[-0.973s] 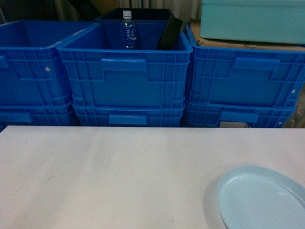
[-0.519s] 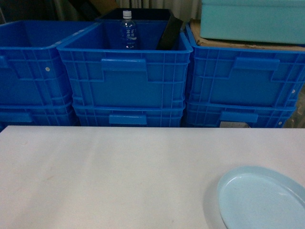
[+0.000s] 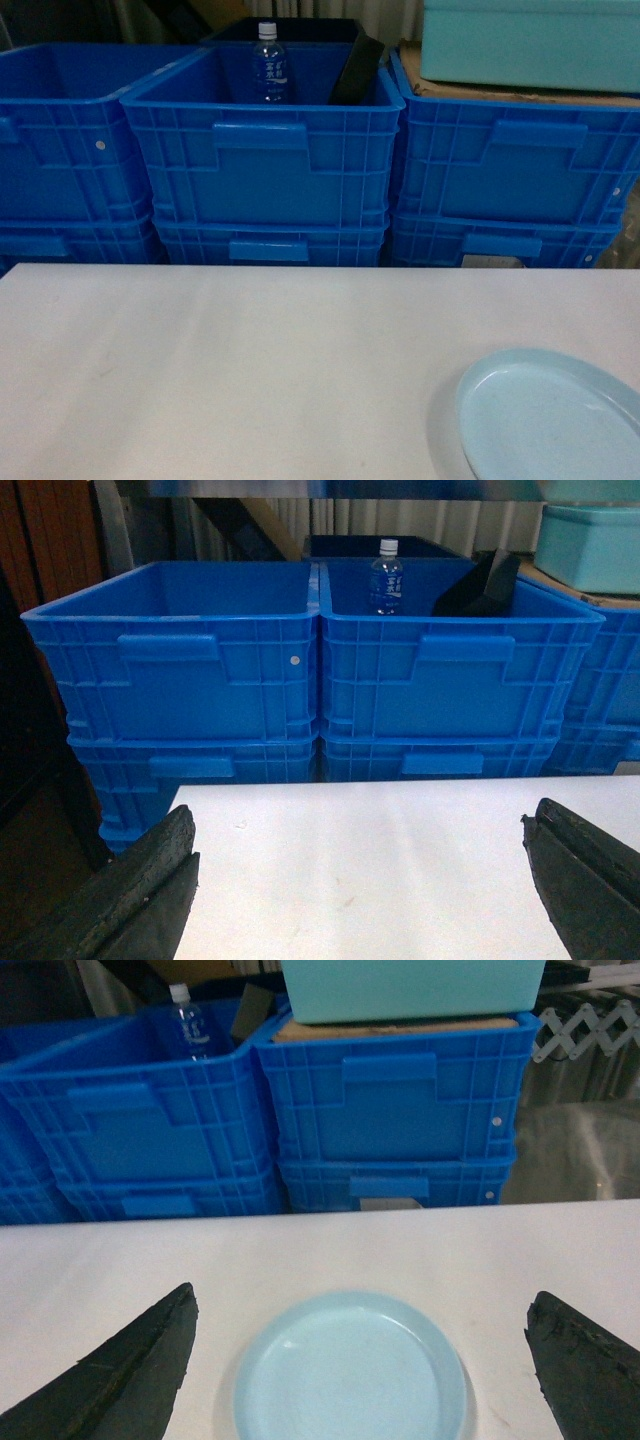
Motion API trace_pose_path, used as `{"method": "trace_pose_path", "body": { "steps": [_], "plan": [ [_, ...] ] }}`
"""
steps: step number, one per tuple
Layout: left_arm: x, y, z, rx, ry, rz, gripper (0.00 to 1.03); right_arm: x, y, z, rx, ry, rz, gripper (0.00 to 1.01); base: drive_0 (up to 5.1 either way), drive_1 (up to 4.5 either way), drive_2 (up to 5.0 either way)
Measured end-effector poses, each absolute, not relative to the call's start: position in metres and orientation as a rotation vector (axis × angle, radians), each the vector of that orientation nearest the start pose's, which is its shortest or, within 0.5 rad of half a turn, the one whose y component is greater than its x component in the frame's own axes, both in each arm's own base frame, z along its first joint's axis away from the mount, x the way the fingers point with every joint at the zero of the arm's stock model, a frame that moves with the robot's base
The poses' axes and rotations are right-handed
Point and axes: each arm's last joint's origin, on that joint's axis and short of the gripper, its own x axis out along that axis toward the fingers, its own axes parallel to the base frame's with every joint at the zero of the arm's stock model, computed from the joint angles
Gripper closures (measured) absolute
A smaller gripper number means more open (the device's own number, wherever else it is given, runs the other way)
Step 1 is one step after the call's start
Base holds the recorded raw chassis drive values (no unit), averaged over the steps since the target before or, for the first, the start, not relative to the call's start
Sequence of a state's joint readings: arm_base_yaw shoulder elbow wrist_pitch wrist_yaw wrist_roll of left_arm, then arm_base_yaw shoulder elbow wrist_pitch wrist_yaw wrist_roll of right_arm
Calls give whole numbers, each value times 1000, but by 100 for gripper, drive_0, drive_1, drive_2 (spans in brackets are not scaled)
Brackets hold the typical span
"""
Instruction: Place blue tray on left shelf second layer neatly
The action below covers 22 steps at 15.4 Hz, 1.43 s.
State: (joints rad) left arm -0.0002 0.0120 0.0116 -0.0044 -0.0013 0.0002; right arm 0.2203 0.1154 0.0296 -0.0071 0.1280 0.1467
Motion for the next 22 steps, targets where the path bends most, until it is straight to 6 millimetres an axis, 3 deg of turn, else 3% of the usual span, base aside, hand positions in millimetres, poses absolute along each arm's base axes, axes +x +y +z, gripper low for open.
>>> {"method": "trace_pose_path", "body": {
  "steps": [1,3,4,5,6,7,12,13,15,16,22],
  "plan": [
    [98,0,166,0,5,2,5,109,16,175,168,93,90,3,0,0,0],
    [98,0,166,1,4,1,5,146,3,228,206,41,105,3,0,0,0],
    [98,0,166,0,5,1,5,173,-5,254,205,75,131,3,0,0,0],
    [98,0,166,0,5,1,5,195,-10,263,221,156,154,3,0,0,0],
    [98,0,166,1,5,1,5,217,-12,260,229,249,172,3,0,0,0],
    [98,0,166,1,5,0,5,224,-12,252,213,282,175,3,0,0,0],
    [98,0,166,1,4,0,5,220,-12,254,154,244,172,3,0,0,0],
    [98,0,166,0,5,1,5,218,-13,248,214,332,212,3,0,0,0],
    [98,0,166,1,4,0,5,242,-18,225,416,613,335,3,0,0,0],
    [98,0,166,0,4,0,5,264,-26,214,507,729,384,3,0,0,0],
    [98,0,166,1,5,0,5,301,-46,200,581,850,406,3,0,0,0]
  ]
}}
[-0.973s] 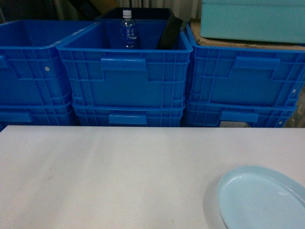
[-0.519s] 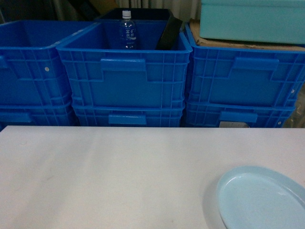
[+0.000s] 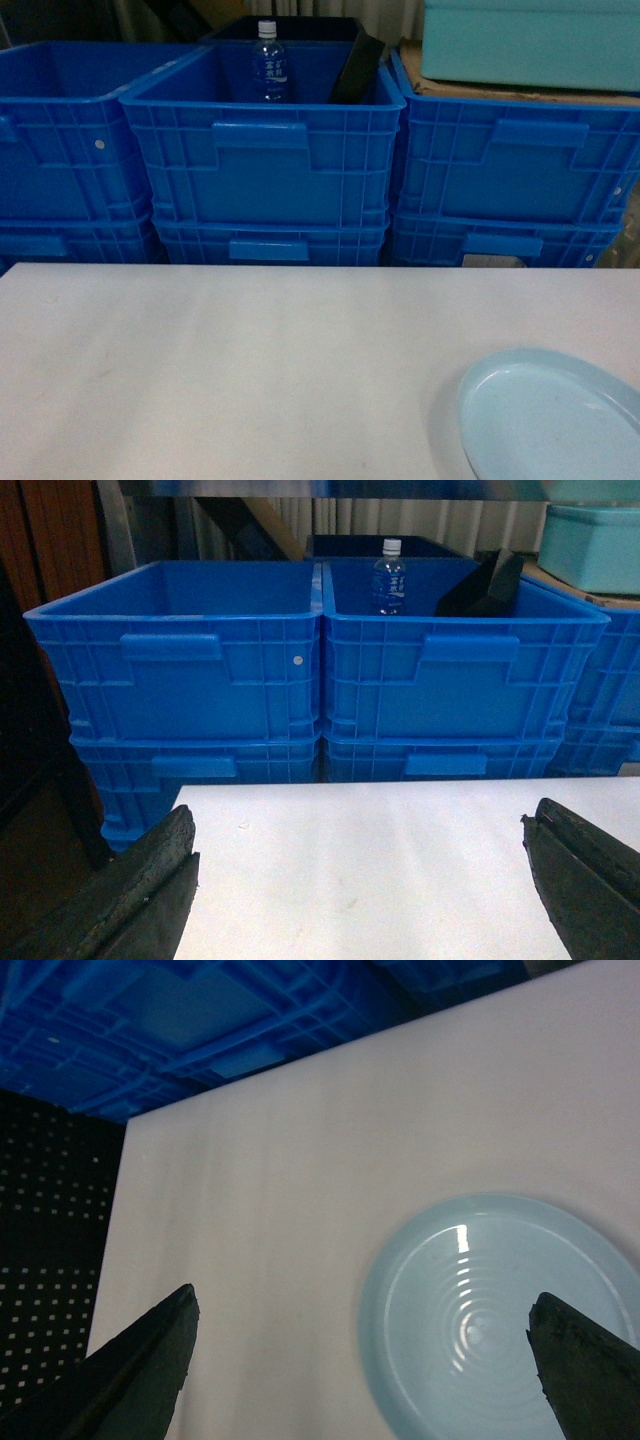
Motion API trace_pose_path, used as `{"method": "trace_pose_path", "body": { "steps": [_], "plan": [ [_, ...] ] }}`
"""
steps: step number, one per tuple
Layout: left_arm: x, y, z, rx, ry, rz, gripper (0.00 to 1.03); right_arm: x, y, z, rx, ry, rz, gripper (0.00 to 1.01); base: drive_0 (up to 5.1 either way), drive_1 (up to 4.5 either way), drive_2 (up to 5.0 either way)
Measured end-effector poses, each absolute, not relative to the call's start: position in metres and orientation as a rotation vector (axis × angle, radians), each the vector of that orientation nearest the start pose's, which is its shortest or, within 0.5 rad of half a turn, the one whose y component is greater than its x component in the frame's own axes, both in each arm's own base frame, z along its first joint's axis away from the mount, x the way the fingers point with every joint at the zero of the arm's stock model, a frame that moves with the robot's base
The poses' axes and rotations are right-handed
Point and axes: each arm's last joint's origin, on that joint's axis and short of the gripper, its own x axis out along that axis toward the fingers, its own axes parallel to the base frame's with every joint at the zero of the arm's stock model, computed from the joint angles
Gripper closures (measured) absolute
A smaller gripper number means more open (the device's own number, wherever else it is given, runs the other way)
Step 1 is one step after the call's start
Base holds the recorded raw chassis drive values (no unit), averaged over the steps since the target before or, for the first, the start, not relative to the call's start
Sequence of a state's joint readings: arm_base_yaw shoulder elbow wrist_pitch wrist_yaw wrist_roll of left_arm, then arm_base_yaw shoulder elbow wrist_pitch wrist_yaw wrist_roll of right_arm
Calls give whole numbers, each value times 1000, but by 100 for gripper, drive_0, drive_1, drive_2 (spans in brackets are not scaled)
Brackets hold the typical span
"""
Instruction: Place blue tray on left shelf second layer neatly
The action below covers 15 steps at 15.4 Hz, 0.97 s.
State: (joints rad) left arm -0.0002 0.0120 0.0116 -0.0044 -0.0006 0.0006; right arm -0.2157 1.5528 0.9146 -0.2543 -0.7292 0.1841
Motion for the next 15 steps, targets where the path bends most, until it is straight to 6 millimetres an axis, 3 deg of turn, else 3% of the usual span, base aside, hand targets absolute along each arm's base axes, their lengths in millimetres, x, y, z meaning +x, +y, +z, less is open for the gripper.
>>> {"method": "trace_pose_path", "body": {
  "steps": [5,8,10,12,15],
  "plan": [
    [98,0,166,0,5,0,5,318,-67,174,570,933,359,3,0,0,0],
    [98,0,166,1,5,0,5,319,-95,133,498,1042,308,3,0,0,0],
    [98,0,166,1,4,0,5,315,-114,93,533,1130,260,3,0,0,0],
    [98,0,166,0,5,0,5,300,-110,78,586,1155,284,3,0,0,0],
    [98,0,166,1,5,0,5,288,-78,66,587,1190,369,3,0,0,0]
  ]
}}
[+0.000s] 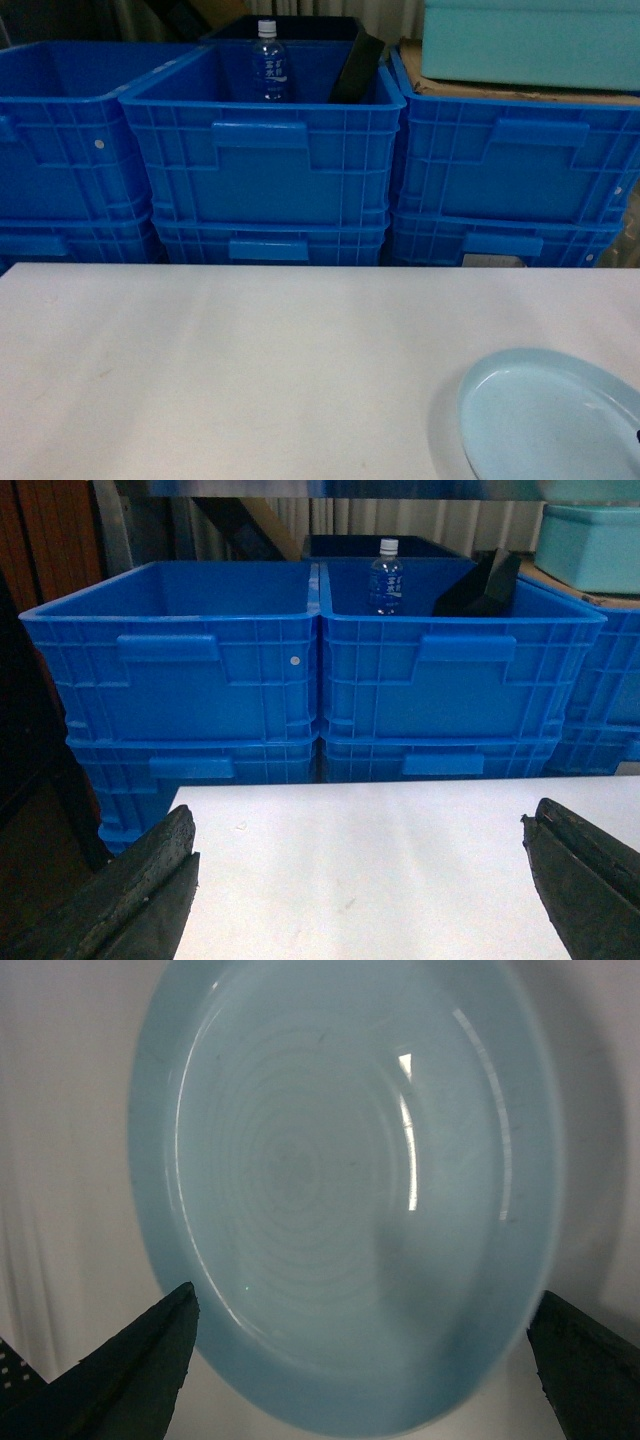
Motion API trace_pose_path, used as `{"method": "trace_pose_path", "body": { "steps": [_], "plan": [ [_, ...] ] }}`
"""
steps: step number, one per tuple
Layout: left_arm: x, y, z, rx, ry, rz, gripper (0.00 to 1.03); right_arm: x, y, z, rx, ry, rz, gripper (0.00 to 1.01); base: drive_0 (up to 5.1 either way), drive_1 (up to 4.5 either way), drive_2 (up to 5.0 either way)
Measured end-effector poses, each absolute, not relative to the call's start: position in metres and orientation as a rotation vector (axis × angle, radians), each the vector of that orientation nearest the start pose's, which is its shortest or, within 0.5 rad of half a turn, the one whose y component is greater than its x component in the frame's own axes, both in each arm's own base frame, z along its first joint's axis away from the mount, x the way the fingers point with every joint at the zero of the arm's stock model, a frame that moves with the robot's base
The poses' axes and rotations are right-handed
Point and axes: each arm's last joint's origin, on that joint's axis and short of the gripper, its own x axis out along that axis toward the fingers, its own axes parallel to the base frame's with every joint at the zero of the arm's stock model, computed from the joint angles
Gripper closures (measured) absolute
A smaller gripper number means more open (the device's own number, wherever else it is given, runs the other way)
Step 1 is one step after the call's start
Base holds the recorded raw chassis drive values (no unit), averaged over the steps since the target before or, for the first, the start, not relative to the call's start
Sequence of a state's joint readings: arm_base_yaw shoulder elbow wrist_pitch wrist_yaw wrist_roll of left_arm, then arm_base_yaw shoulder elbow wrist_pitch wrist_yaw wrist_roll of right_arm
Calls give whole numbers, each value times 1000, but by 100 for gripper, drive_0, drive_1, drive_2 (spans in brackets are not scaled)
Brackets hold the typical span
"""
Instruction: Place blue tray on left shelf second layer neatly
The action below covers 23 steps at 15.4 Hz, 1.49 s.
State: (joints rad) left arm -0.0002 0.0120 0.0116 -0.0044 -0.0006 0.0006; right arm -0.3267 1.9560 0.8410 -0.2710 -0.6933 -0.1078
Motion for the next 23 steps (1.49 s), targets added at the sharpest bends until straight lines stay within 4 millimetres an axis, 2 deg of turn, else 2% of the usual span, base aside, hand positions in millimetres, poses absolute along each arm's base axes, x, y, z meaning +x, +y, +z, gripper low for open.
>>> {"method": "trace_pose_path", "body": {
  "steps": [1,3,4,5,9,11,19,21,23],
  "plan": [
    [98,0,166,0,5,0,5,286,-65,64,574,1197,390,3,0,0,0],
    [98,0,166,0,5,0,5,288,-66,63,552,1186,355,3,0,0,0],
    [98,0,166,0,5,0,5,289,-65,61,546,1186,337,7,0,0,0],
    [98,0,166,1,5,0,5,290,-66,60,539,1184,326,15,0,0,0],
    [98,0,166,1,4,0,5,286,-58,52,520,1193,289,56,0,0,0],
    [98,0,166,1,4,1,5,282,-57,49,531,1205,286,69,0,0,0],
    [98,0,166,1,5,0,5,277,-57,45,545,1214,270,91,0,0,0],
    [98,0,166,1,5,0,5,274,-59,44,563,1212,261,100,0,0,0],
    [98,0,166,0,5,0,5,268,-57,52,592,1183,246,99,0,0,0]
  ]
}}
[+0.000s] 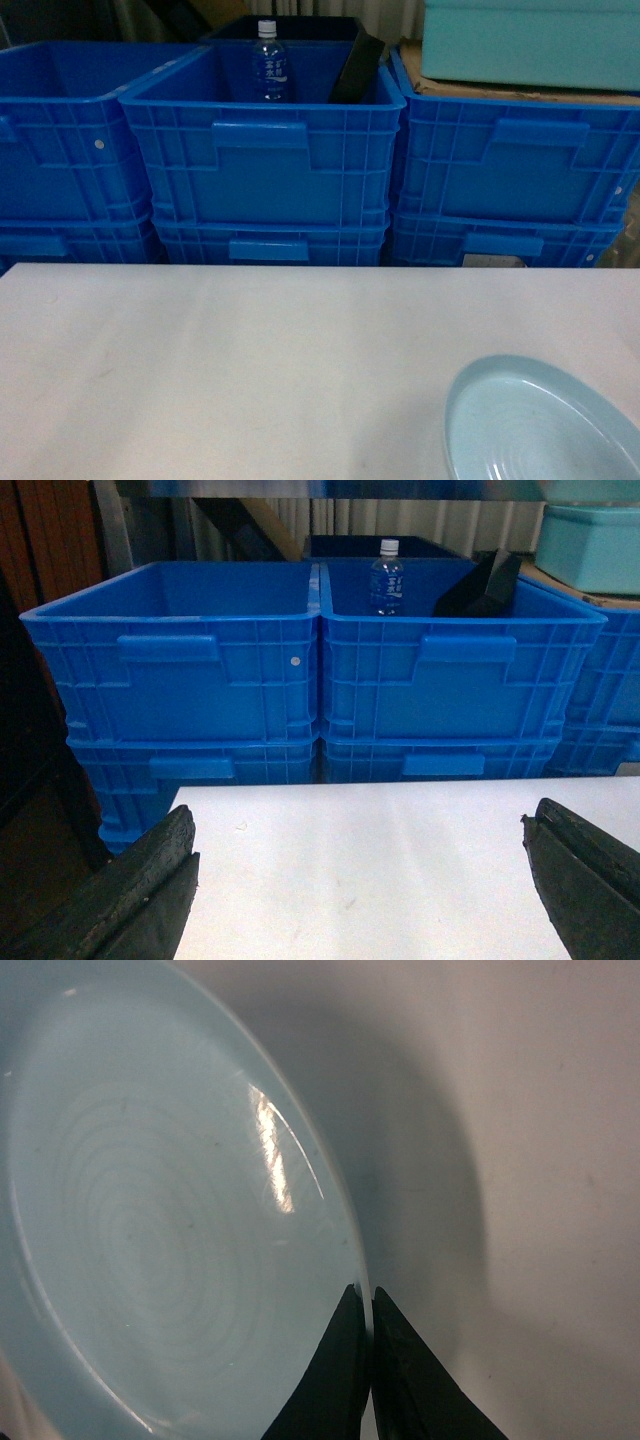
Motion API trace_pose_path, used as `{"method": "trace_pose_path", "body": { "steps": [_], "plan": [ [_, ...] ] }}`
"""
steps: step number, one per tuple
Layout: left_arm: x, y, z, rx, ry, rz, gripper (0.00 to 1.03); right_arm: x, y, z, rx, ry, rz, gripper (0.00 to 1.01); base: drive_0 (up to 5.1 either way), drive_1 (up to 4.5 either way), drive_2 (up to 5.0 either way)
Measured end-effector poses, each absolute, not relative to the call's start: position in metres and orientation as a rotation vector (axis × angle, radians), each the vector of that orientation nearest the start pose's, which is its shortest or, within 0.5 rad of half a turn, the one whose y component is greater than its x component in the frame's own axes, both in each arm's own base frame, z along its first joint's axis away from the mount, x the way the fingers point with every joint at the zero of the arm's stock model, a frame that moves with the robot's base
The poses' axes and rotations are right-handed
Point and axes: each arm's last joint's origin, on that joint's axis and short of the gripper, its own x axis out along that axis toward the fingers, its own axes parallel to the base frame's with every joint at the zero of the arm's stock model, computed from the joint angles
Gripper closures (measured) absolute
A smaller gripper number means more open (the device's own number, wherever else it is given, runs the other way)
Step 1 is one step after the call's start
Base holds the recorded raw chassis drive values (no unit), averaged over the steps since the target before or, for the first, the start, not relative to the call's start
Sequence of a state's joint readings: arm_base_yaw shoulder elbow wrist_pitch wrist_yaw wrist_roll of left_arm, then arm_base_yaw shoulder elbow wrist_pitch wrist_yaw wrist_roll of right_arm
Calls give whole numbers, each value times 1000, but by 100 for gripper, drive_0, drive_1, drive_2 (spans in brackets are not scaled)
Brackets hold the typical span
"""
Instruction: Place blue tray on left shelf second layer neatly
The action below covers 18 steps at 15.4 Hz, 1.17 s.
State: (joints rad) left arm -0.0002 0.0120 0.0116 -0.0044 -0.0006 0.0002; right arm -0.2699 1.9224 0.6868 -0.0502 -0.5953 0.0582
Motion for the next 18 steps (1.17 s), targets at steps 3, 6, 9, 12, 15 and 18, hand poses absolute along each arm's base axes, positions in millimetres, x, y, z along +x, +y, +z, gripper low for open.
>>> {"method": "trace_pose_path", "body": {
  "steps": [3,6,9,12,15,18],
  "plan": [
    [98,0,166,0,4,0,5,259,10,291,88,238,233,99,0,0,0],
    [98,0,166,0,4,0,5,191,6,241,193,334,147,99,0,0,0],
    [98,0,166,0,4,1,5,192,5,243,190,300,156,99,0,0,0],
    [98,0,166,1,4,0,5,194,-3,242,196,271,123,99,0,0,0],
    [98,0,166,0,4,0,5,194,-5,242,227,267,114,99,0,0,0],
    [98,0,166,1,4,0,5,194,-5,242,237,268,115,99,0,0,0]
  ]
}}
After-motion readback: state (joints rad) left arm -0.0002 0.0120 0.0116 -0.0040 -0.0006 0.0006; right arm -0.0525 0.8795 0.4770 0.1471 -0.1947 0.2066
